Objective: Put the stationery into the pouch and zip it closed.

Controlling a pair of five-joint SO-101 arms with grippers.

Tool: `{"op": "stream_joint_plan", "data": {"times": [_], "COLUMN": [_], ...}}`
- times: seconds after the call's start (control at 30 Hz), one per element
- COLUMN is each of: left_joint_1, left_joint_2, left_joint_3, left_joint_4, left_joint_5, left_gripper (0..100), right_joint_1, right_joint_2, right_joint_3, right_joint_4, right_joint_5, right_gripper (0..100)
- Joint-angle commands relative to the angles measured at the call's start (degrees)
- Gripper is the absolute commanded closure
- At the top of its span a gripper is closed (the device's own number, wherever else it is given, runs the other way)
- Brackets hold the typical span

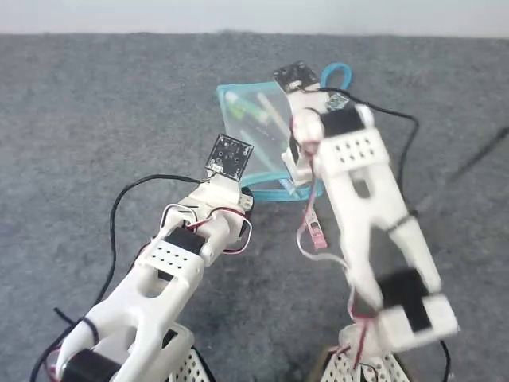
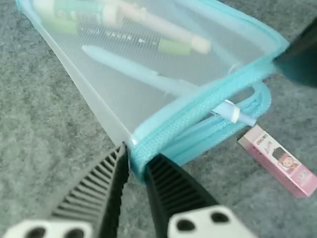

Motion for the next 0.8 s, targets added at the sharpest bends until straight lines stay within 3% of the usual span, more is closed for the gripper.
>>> {"op": "stream_joint_plan", "data": {"times": [0.0,0.13,0.27,0.37,0.53,0.77], "left_joint_1": [0.4,0.4,0.5,0.4,0.4,0.4], "left_joint_2": [-1.3,-1.3,-1.3,-1.3,-1.3,-1.3], "left_joint_3": [-0.1,-0.1,-0.1,-0.1,-0.1,-0.1], "left_joint_4": [-0.3,-0.3,-0.3,-0.3,-0.3,-0.3], "left_joint_5": [-0.6,-0.6,-0.6,-0.6,-0.6,-0.6], "left_gripper": [99,99,99,99,99,99], "right_joint_1": [0.6,-1.0,-4.4,-5.2,-5.1,-4.2], "right_joint_2": [-15.6,-29.8,-35.6,-33.6,-26.1,-19.7], "right_joint_3": [15.7,36.3,46.4,47.9,47.8,43.6], "right_joint_4": [-10.6,-22.0,-27.7,-31.7,-37.9,-38.5], "right_joint_5": [0.8,1.2,1.2,0.9,0.8,0.9], "right_gripper": [96.9,91.3,86.6,88.2,99.5,97.6]}}
